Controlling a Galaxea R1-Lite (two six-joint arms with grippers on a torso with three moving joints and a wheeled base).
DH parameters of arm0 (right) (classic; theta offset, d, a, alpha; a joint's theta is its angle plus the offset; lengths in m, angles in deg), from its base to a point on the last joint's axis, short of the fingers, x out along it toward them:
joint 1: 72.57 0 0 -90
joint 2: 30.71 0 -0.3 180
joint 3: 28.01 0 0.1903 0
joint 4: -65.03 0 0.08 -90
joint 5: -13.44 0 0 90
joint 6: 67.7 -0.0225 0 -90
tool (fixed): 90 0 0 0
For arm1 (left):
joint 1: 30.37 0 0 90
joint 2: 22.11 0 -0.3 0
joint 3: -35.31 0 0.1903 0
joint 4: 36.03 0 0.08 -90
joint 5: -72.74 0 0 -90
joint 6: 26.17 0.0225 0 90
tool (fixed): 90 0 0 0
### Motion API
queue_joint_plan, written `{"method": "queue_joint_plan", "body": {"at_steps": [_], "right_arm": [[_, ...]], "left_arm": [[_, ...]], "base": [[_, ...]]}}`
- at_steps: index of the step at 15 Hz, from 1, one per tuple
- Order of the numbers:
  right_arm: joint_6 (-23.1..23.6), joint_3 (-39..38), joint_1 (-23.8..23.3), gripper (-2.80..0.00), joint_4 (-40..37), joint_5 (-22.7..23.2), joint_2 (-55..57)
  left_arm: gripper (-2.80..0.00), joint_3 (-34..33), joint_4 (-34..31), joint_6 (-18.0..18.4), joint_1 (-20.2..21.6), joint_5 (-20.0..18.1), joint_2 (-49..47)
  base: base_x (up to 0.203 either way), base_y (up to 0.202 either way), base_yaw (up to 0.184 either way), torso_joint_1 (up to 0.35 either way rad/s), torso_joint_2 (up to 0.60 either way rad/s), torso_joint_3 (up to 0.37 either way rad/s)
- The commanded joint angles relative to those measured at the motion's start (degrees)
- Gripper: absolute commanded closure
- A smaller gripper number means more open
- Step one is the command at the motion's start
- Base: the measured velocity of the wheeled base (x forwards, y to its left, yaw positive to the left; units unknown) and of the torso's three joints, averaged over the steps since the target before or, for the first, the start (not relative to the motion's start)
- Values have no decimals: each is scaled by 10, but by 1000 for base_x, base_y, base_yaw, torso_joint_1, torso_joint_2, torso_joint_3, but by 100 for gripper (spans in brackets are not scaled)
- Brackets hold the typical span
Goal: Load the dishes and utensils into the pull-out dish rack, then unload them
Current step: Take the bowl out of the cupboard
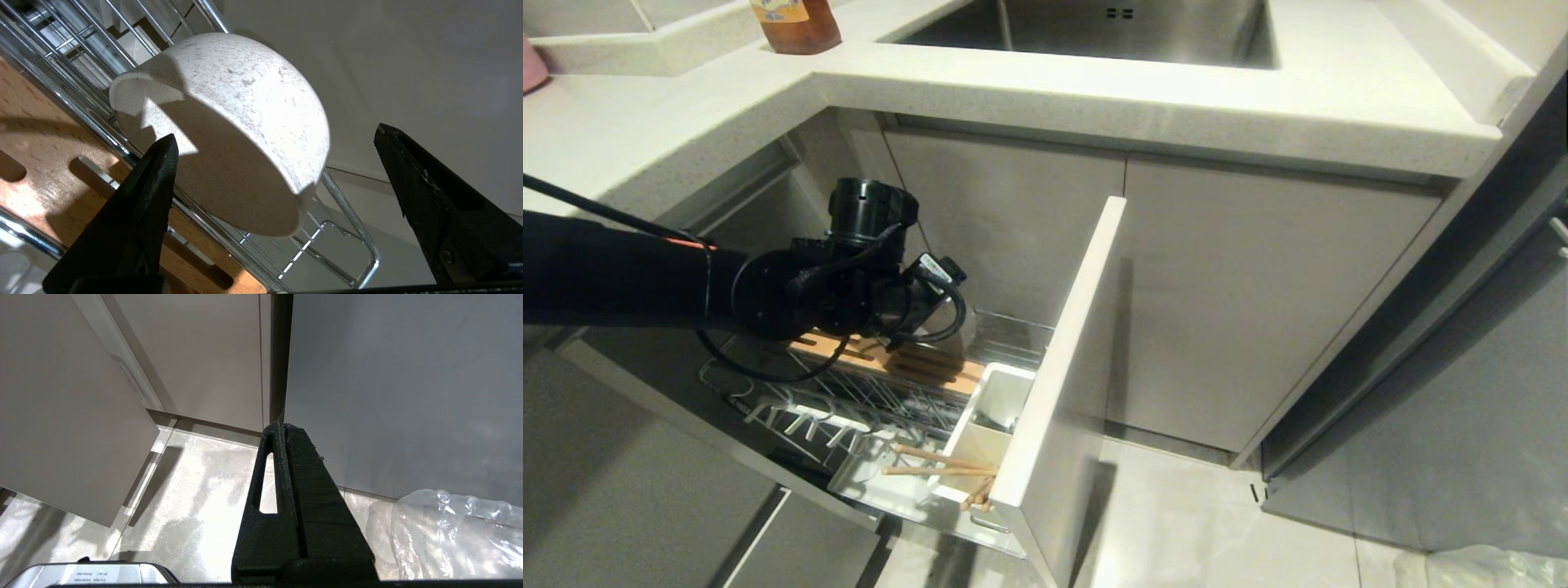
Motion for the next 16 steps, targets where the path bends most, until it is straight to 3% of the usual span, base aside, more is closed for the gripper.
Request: {"method": "queue_joint_plan", "body": {"at_steps": [1, 4, 5, 16], "right_arm": [[0, 0, 0, 0, 0, 0, 0], [0, 0, 0, 0, 0, 0, 0], [0, 0, 0, 0, 0, 0, 0], [0, 0, 0, 0, 0, 0, 0]], "left_arm": [[-280, 2, 2, -2, 4, 1, -1], [-280, -1, 17, 5, 5, 1, -1], [0, -1, 17, 5, 5, 1, -2], [0, -8, 20, 5, -2, 1, 9]], "base": [[0, 0, 0, 0, 0, 0], [0, 0, 0, 0, 0, 0], [0, 0, 0, 0, 0, 0], [0, 0, 0, 0, 0, 0]]}}
